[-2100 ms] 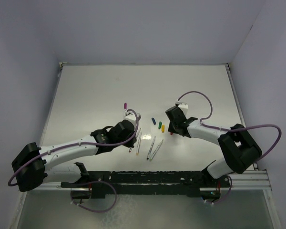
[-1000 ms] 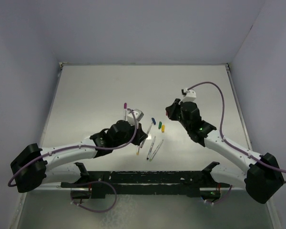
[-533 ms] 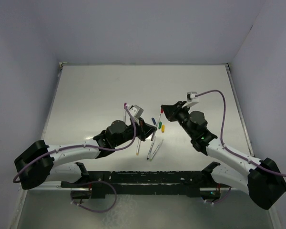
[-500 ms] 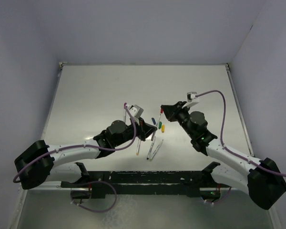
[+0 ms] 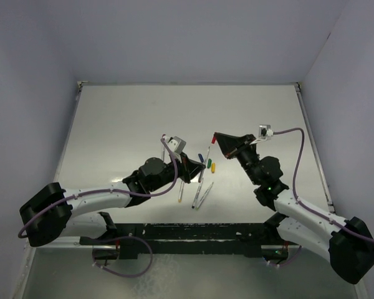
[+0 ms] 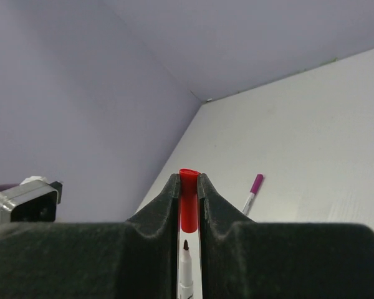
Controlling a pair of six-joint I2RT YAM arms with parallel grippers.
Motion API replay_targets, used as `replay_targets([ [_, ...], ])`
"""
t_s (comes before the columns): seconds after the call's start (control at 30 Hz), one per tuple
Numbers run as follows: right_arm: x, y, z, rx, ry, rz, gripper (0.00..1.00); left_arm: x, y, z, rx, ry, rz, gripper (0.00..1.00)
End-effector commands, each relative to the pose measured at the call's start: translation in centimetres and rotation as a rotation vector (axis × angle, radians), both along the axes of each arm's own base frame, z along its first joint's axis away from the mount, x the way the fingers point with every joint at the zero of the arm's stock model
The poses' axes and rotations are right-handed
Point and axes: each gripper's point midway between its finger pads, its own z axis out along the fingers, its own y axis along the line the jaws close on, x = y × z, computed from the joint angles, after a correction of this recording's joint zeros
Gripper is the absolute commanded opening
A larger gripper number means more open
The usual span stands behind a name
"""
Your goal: Insert the pens into the pen caps
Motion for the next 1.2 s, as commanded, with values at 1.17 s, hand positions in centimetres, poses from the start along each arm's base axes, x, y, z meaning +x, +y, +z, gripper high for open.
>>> replay_targets([
  [1.17, -0.7, 0.9, 1.4, 0.068, -0.058, 0.063, 0.00, 0.4, -0.5, 2.4, -0.070, -0.037, 0.010, 0.00],
])
